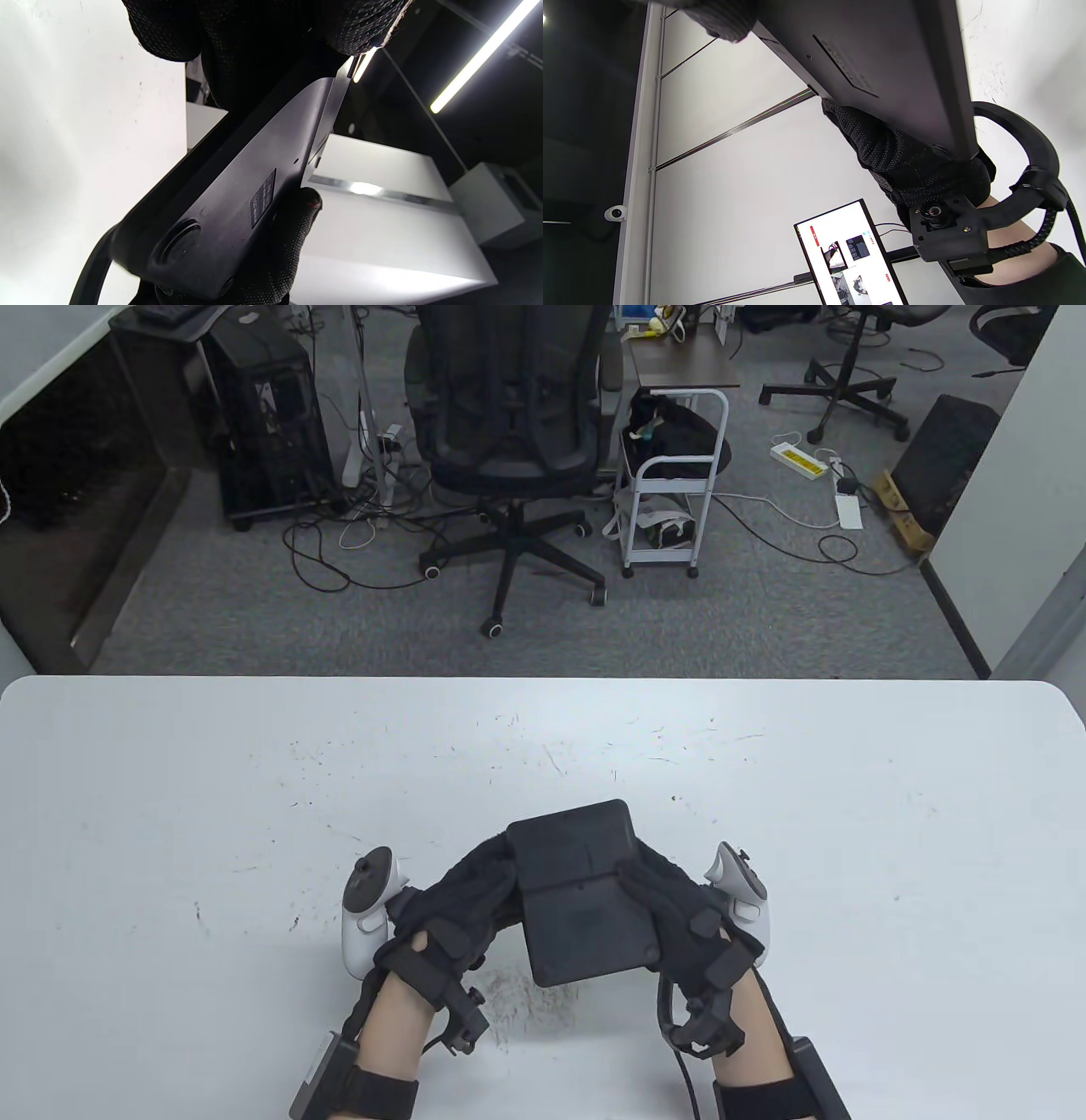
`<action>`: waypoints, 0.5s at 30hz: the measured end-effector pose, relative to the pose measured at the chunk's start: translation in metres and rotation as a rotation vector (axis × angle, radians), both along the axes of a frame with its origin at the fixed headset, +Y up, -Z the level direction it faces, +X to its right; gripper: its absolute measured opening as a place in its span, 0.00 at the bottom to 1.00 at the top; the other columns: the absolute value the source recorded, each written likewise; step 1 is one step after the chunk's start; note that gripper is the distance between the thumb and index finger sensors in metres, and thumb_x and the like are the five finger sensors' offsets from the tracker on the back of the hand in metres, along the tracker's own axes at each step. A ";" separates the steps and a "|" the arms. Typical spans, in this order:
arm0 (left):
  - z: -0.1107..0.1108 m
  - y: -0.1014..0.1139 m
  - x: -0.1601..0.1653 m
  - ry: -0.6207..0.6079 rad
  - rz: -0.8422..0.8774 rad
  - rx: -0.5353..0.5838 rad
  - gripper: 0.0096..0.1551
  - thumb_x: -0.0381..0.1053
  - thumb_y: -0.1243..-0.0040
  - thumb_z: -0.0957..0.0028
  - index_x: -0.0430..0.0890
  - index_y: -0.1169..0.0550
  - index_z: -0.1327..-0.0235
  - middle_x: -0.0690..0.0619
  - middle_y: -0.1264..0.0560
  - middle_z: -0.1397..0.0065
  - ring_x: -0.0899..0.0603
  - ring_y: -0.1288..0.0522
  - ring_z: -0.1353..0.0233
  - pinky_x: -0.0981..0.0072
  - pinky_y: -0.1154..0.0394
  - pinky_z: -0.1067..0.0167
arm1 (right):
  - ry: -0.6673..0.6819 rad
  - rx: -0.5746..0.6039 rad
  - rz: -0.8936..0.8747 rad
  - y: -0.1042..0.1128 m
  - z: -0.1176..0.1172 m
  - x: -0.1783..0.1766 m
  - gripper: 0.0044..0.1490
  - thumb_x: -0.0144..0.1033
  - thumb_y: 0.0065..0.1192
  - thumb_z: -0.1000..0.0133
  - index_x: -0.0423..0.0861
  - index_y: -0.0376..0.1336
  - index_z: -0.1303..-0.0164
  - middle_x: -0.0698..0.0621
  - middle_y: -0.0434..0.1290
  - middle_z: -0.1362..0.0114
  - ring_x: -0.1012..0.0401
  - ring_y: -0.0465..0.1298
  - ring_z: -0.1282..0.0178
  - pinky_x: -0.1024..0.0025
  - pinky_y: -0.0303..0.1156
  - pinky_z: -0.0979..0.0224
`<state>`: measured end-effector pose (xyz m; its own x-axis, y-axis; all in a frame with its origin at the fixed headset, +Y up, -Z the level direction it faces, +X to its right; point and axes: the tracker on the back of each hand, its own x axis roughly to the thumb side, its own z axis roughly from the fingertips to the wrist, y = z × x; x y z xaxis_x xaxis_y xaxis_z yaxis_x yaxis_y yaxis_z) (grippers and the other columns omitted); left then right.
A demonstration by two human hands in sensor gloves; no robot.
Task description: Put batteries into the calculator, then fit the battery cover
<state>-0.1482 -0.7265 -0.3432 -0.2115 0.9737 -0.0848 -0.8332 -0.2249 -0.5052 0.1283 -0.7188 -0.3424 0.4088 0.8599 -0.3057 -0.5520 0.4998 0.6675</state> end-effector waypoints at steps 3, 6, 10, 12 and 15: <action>0.001 0.000 0.001 0.001 -0.006 -0.001 0.38 0.58 0.42 0.41 0.47 0.37 0.20 0.51 0.21 0.27 0.47 0.17 0.33 0.45 0.28 0.28 | 0.006 0.020 0.015 0.001 0.000 0.000 0.44 0.43 0.64 0.43 0.45 0.48 0.21 0.40 0.63 0.21 0.38 0.73 0.29 0.45 0.75 0.36; 0.001 0.001 0.002 0.003 -0.010 0.002 0.38 0.58 0.42 0.41 0.48 0.37 0.20 0.52 0.22 0.27 0.48 0.18 0.33 0.45 0.28 0.28 | 0.004 0.029 0.023 0.002 0.001 0.000 0.44 0.43 0.64 0.43 0.45 0.48 0.21 0.40 0.63 0.21 0.38 0.73 0.29 0.45 0.75 0.36; 0.001 0.001 0.001 0.006 -0.020 0.005 0.38 0.59 0.42 0.40 0.48 0.37 0.19 0.51 0.22 0.27 0.48 0.18 0.33 0.45 0.28 0.27 | 0.004 0.028 0.022 0.001 0.000 0.001 0.44 0.43 0.64 0.43 0.45 0.48 0.21 0.40 0.63 0.21 0.38 0.73 0.29 0.45 0.75 0.36; 0.000 0.000 0.001 0.008 -0.027 0.006 0.38 0.59 0.42 0.40 0.47 0.37 0.19 0.51 0.22 0.27 0.47 0.18 0.33 0.45 0.28 0.27 | 0.004 0.020 0.018 0.001 0.000 0.000 0.44 0.43 0.64 0.43 0.45 0.48 0.21 0.40 0.63 0.21 0.38 0.73 0.29 0.45 0.75 0.36; 0.000 0.000 0.001 0.013 -0.046 0.008 0.38 0.59 0.43 0.40 0.47 0.37 0.19 0.51 0.22 0.27 0.47 0.18 0.33 0.44 0.29 0.27 | 0.004 0.013 0.013 0.000 0.000 0.001 0.44 0.43 0.64 0.43 0.45 0.48 0.21 0.40 0.63 0.21 0.38 0.73 0.29 0.45 0.75 0.36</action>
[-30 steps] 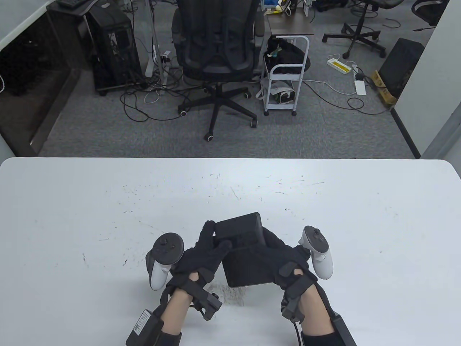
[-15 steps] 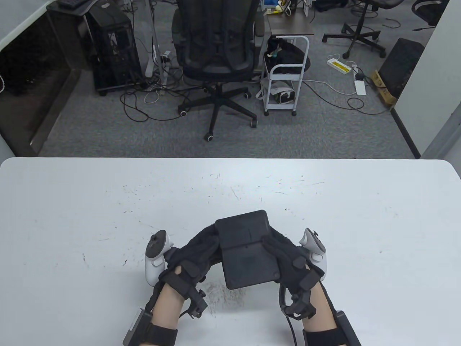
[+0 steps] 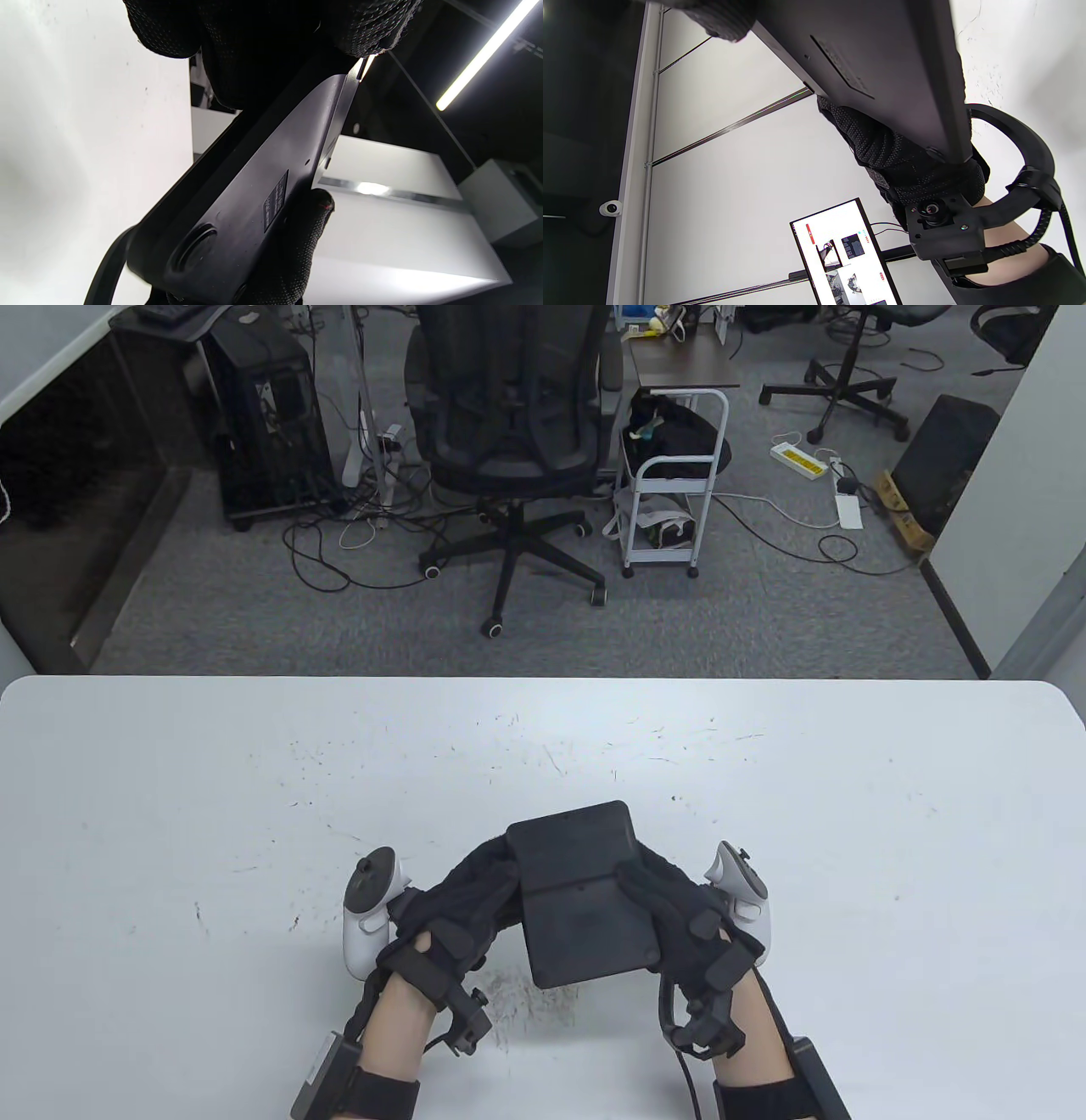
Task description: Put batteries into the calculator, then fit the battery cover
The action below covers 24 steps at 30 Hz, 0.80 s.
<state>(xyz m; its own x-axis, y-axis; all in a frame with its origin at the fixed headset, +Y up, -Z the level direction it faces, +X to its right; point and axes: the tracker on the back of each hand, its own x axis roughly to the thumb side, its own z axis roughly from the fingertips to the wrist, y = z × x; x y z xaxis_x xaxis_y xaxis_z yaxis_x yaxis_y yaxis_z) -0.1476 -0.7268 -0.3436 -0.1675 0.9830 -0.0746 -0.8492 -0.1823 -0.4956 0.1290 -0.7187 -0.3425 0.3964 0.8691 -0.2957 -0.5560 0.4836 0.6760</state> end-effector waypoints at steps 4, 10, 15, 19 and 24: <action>-0.002 0.005 -0.003 0.026 -0.089 0.040 0.41 0.61 0.42 0.41 0.46 0.38 0.18 0.49 0.23 0.26 0.45 0.19 0.32 0.43 0.29 0.27 | -0.026 -0.010 0.006 0.000 -0.001 0.004 0.44 0.43 0.65 0.44 0.45 0.48 0.21 0.39 0.63 0.21 0.38 0.73 0.30 0.45 0.76 0.36; 0.003 0.034 -0.017 0.234 -0.499 0.278 0.43 0.62 0.42 0.42 0.46 0.39 0.17 0.47 0.24 0.24 0.42 0.20 0.30 0.40 0.30 0.27 | -0.098 0.020 0.017 0.010 -0.001 0.019 0.46 0.40 0.67 0.43 0.47 0.46 0.21 0.39 0.62 0.20 0.38 0.72 0.28 0.45 0.75 0.35; 0.016 0.061 -0.020 0.428 -0.931 0.529 0.42 0.64 0.44 0.42 0.48 0.38 0.17 0.45 0.26 0.20 0.39 0.23 0.26 0.38 0.32 0.26 | -0.211 0.112 0.198 0.024 0.003 0.032 0.46 0.38 0.67 0.44 0.47 0.46 0.21 0.40 0.61 0.20 0.37 0.71 0.28 0.44 0.74 0.34; 0.024 0.074 -0.014 0.517 -1.214 0.665 0.43 0.65 0.44 0.43 0.50 0.39 0.16 0.45 0.29 0.17 0.37 0.26 0.22 0.34 0.35 0.24 | -0.359 0.194 0.439 0.037 0.009 0.040 0.45 0.37 0.66 0.44 0.47 0.46 0.21 0.39 0.62 0.20 0.37 0.71 0.28 0.43 0.74 0.35; 0.029 0.080 -0.006 0.560 -1.455 0.734 0.46 0.67 0.45 0.43 0.51 0.42 0.14 0.45 0.34 0.13 0.33 0.35 0.16 0.28 0.42 0.23 | -0.472 0.211 0.648 0.045 0.007 0.050 0.44 0.36 0.65 0.43 0.47 0.47 0.21 0.38 0.61 0.20 0.36 0.70 0.28 0.41 0.72 0.35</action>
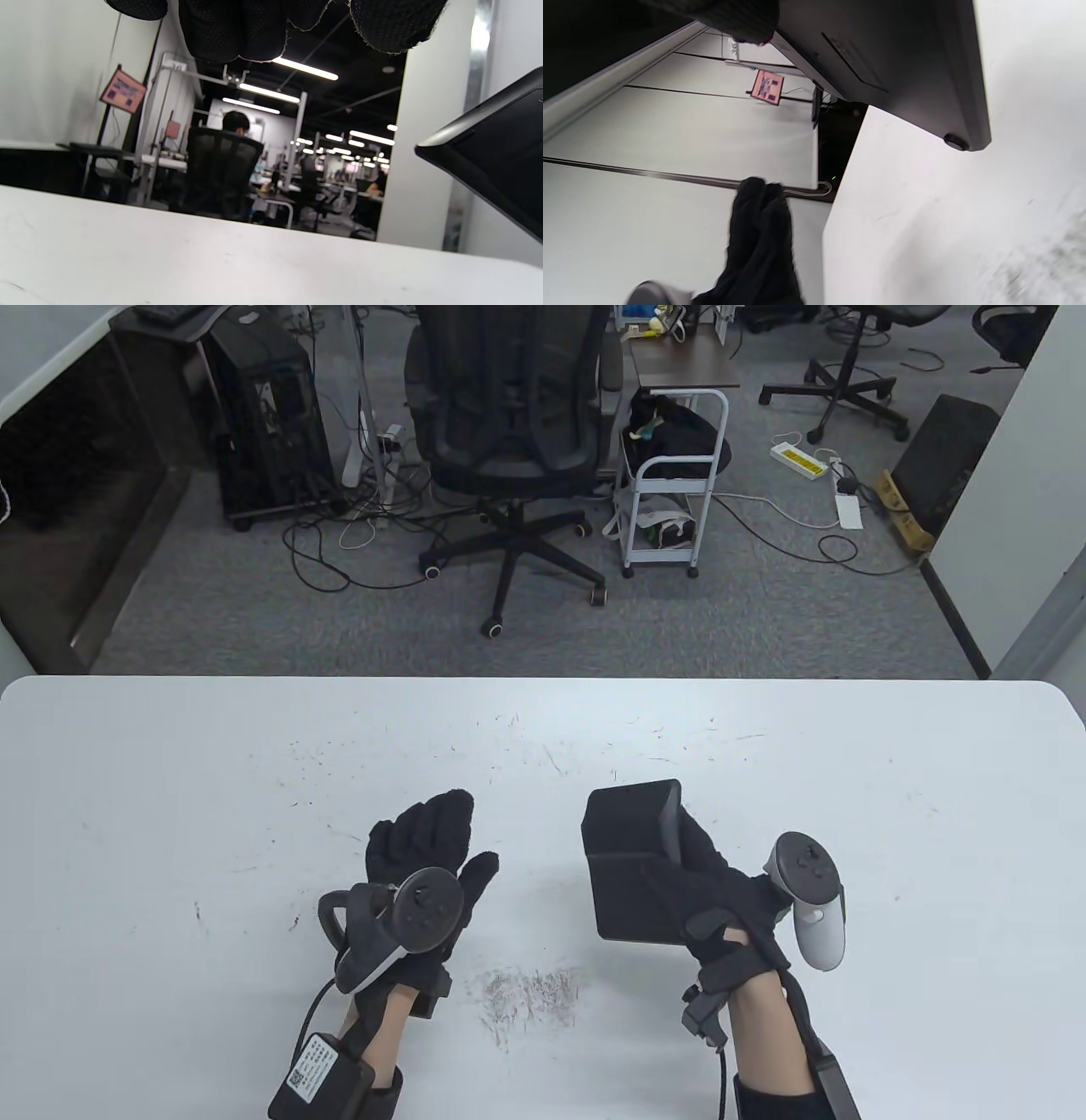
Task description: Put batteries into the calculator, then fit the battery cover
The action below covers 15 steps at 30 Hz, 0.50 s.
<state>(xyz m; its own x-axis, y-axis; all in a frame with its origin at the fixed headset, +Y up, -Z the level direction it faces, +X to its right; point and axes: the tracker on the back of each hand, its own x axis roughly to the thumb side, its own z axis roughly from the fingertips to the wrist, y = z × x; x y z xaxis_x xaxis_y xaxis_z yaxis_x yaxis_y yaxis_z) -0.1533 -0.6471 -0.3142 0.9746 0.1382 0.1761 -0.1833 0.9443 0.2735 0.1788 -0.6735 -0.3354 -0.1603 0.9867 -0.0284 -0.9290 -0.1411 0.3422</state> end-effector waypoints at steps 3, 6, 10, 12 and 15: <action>0.002 0.002 0.001 0.031 -0.070 0.004 0.47 0.67 0.46 0.44 0.51 0.43 0.13 0.44 0.36 0.12 0.32 0.38 0.14 0.27 0.44 0.22 | -0.121 0.019 0.198 0.009 -0.004 0.005 0.44 0.35 0.66 0.43 0.47 0.47 0.21 0.39 0.61 0.20 0.35 0.70 0.28 0.40 0.72 0.35; 0.003 0.002 0.000 0.039 -0.082 -0.012 0.47 0.67 0.46 0.43 0.51 0.43 0.13 0.43 0.37 0.11 0.31 0.39 0.14 0.26 0.45 0.23 | -0.211 0.034 0.498 0.017 -0.011 0.004 0.44 0.35 0.66 0.44 0.47 0.47 0.21 0.39 0.62 0.20 0.35 0.70 0.28 0.40 0.72 0.35; 0.004 0.003 -0.002 0.050 -0.095 -0.012 0.48 0.67 0.46 0.44 0.51 0.43 0.13 0.43 0.37 0.11 0.30 0.40 0.14 0.25 0.45 0.23 | -0.291 0.033 0.860 0.019 -0.025 -0.004 0.44 0.35 0.66 0.44 0.47 0.48 0.21 0.39 0.62 0.20 0.36 0.70 0.27 0.40 0.71 0.34; 0.006 0.003 -0.002 0.052 -0.093 -0.016 0.47 0.67 0.46 0.43 0.51 0.43 0.13 0.43 0.37 0.11 0.30 0.40 0.14 0.25 0.45 0.23 | -0.320 0.025 1.005 0.015 -0.034 -0.007 0.44 0.35 0.66 0.44 0.47 0.48 0.22 0.40 0.62 0.20 0.36 0.70 0.27 0.40 0.72 0.34; 0.008 0.004 -0.004 0.049 -0.086 -0.025 0.48 0.68 0.46 0.44 0.51 0.43 0.13 0.43 0.37 0.11 0.30 0.40 0.14 0.25 0.45 0.23 | -0.359 -0.001 1.150 0.003 -0.048 -0.009 0.44 0.35 0.66 0.45 0.48 0.48 0.22 0.41 0.62 0.20 0.37 0.71 0.27 0.40 0.72 0.34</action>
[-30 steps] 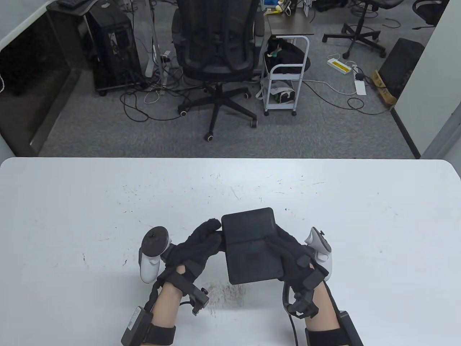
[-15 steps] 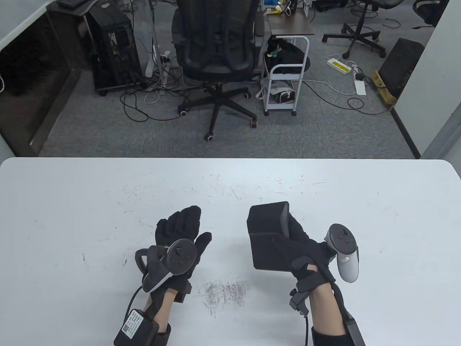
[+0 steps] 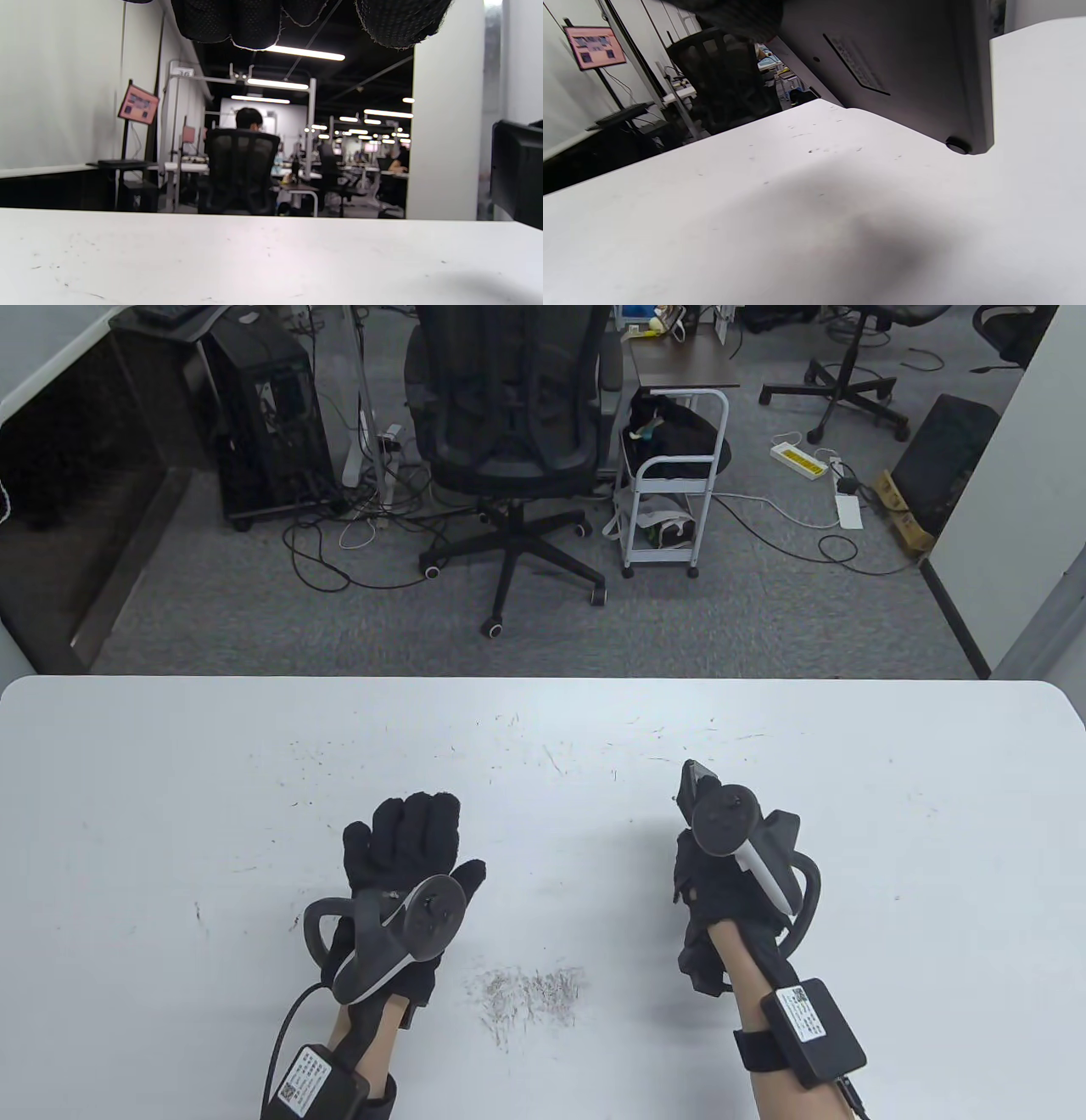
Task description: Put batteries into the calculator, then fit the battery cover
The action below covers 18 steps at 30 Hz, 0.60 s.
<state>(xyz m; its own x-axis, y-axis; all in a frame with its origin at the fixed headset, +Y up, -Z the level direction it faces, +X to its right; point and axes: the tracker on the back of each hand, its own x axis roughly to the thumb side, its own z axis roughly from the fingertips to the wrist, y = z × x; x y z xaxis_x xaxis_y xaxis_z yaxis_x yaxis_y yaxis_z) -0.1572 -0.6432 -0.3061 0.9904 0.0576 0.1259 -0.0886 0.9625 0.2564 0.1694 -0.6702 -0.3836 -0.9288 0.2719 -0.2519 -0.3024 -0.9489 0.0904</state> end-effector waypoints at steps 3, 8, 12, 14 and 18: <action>0.003 0.002 -0.003 0.003 0.005 0.006 0.47 0.67 0.46 0.43 0.51 0.43 0.13 0.43 0.37 0.11 0.30 0.40 0.14 0.25 0.45 0.23 | -0.054 -0.033 0.077 -0.016 -0.013 0.000 0.43 0.35 0.66 0.45 0.49 0.48 0.22 0.43 0.62 0.19 0.37 0.71 0.27 0.40 0.72 0.33; 0.005 0.004 -0.009 0.003 0.028 0.013 0.47 0.67 0.46 0.43 0.51 0.43 0.13 0.43 0.36 0.11 0.30 0.39 0.14 0.25 0.45 0.23 | -0.127 -0.095 0.237 -0.044 -0.029 0.001 0.44 0.35 0.66 0.45 0.50 0.48 0.22 0.44 0.62 0.19 0.38 0.71 0.26 0.40 0.72 0.33; 0.005 0.004 -0.011 0.007 0.032 0.012 0.47 0.67 0.46 0.43 0.51 0.42 0.13 0.43 0.36 0.11 0.30 0.39 0.14 0.25 0.45 0.23 | -0.174 -0.135 0.308 -0.063 -0.037 0.006 0.44 0.36 0.66 0.45 0.50 0.48 0.22 0.45 0.62 0.19 0.38 0.71 0.27 0.40 0.72 0.33; 0.005 0.004 -0.012 0.011 0.033 0.011 0.47 0.67 0.46 0.43 0.51 0.42 0.13 0.43 0.36 0.11 0.30 0.39 0.14 0.25 0.45 0.23 | -0.185 -0.134 0.342 -0.073 -0.039 0.007 0.43 0.36 0.66 0.45 0.51 0.48 0.22 0.45 0.62 0.19 0.38 0.71 0.27 0.41 0.72 0.33; 0.006 0.005 -0.012 0.014 0.035 0.009 0.47 0.67 0.46 0.43 0.51 0.42 0.13 0.43 0.36 0.11 0.30 0.39 0.14 0.25 0.45 0.23 | -0.193 -0.131 0.443 -0.083 -0.042 0.005 0.44 0.39 0.66 0.46 0.52 0.48 0.22 0.46 0.62 0.19 0.40 0.71 0.26 0.42 0.73 0.34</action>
